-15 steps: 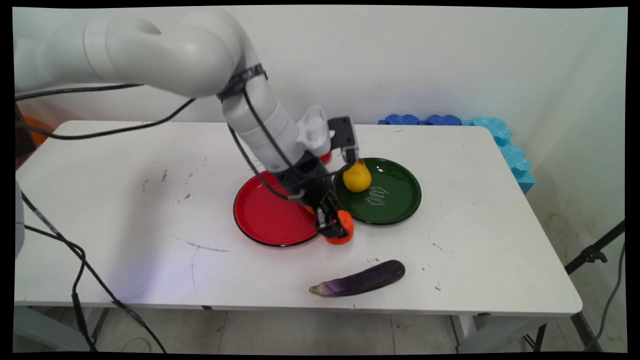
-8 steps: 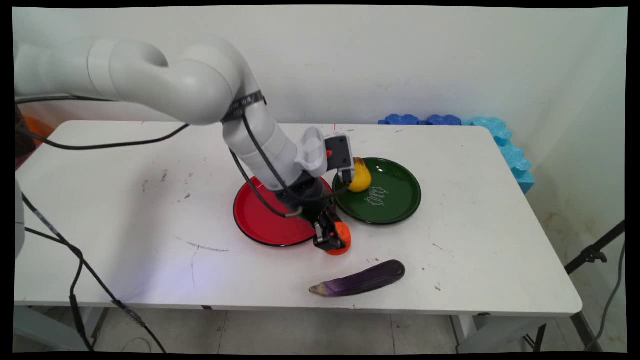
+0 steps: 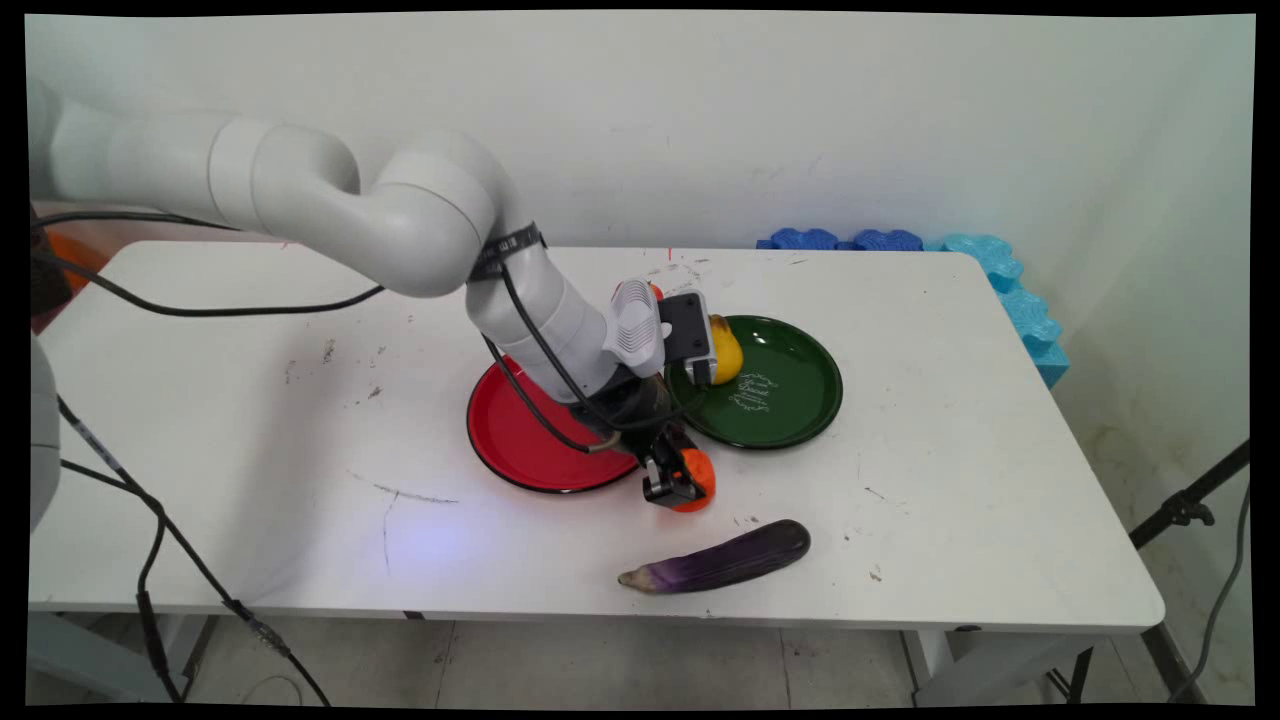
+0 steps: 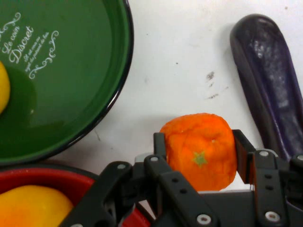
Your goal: Place the picked object on the table
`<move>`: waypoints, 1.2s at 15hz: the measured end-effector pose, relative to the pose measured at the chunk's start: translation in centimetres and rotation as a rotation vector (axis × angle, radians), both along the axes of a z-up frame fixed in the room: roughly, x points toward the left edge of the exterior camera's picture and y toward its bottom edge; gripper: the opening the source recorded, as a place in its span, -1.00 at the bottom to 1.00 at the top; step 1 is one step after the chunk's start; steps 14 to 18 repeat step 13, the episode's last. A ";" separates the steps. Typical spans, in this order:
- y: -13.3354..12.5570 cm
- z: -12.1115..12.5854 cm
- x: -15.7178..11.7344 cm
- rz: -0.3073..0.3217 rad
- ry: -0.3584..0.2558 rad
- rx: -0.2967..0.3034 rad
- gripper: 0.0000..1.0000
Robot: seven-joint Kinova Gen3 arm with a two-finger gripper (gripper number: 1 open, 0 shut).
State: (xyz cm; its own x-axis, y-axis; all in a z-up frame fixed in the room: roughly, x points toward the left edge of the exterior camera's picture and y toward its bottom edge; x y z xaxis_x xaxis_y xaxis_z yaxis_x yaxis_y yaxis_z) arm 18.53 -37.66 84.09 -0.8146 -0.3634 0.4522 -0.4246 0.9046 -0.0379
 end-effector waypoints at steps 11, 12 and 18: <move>-0.7 -2.2 -0.7 0.039 0.027 0.004 1.00; -0.7 -2.3 -0.7 0.042 0.031 0.006 1.00; -0.8 -2.1 -0.8 0.045 0.036 0.007 1.00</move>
